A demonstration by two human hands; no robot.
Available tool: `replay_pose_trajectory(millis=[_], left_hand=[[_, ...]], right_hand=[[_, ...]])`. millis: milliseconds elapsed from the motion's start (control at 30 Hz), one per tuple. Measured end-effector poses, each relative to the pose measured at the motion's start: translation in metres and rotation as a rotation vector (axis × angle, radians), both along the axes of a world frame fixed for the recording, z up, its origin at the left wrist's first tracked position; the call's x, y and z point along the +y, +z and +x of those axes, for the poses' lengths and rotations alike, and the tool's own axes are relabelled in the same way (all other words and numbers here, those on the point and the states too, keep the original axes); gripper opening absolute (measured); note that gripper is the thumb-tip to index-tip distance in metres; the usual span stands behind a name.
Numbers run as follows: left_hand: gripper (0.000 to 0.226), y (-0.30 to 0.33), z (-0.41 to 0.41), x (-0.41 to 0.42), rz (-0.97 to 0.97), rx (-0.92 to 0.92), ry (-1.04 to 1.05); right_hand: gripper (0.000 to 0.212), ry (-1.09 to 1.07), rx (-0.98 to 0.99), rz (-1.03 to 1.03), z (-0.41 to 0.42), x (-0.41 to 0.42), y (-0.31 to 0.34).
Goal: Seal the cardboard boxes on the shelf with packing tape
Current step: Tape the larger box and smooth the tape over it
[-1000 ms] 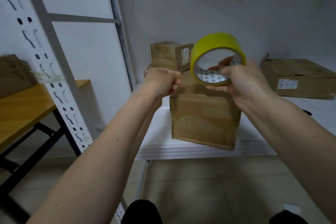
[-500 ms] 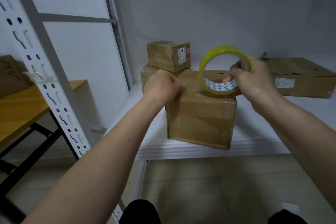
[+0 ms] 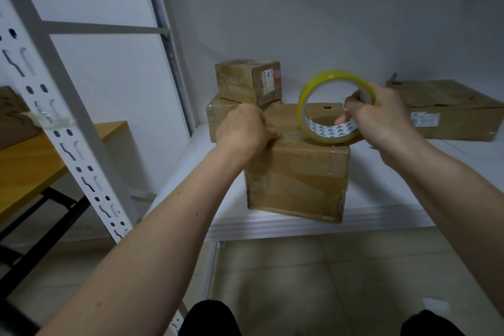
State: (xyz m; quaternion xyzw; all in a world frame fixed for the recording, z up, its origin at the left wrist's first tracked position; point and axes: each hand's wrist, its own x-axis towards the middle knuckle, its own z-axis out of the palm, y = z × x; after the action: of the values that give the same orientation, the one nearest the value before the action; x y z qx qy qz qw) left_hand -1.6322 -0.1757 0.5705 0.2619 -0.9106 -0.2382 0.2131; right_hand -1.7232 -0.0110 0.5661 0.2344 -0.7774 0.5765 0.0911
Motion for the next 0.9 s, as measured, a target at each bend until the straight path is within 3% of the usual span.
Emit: replay_pose_trajectory(millis=[100,233,367,467,500,567,633,733,900], left_hand=[[0.021,-0.001,0.0,0.0,-0.012,-0.009,0.005],[0.072,0.003,0.001,-0.004,0.012,-0.017,0.036],[0.081,-0.002,-0.003,-0.014,0.014,0.006,0.034],[0.075,-0.015,0.003,-0.022,0.106,0.084,0.129],[0.066,-0.021,0.007,-0.022,0.056,0.141,0.167],[0.045,-0.033,0.018,-0.011,-0.202,0.363,0.109],[0.035,-0.043,0.026,0.005,-0.391,0.51,-0.145],[0.048,-0.055,0.027,0.021,-0.516,0.246,-0.391],[0.059,-0.053,0.027,0.029,-0.608,0.08,-0.284]], right_hand=[[0.01,0.013,-0.018,0.022,-0.001,0.001,0.001],[0.014,0.032,-0.009,0.069,-0.001,0.0,0.002],[0.016,0.035,-0.004,0.09,-0.001,0.002,0.002],[0.015,0.036,0.006,0.093,-0.003,0.001,0.001],[0.015,0.036,0.014,0.098,-0.004,0.001,0.0],[0.015,0.041,0.025,0.101,-0.004,0.0,0.0],[0.016,0.056,0.021,0.088,-0.006,0.0,-0.001],[0.018,0.066,-0.005,0.041,-0.009,-0.004,-0.006],[0.025,0.049,-0.05,-0.032,-0.008,-0.008,-0.012]])
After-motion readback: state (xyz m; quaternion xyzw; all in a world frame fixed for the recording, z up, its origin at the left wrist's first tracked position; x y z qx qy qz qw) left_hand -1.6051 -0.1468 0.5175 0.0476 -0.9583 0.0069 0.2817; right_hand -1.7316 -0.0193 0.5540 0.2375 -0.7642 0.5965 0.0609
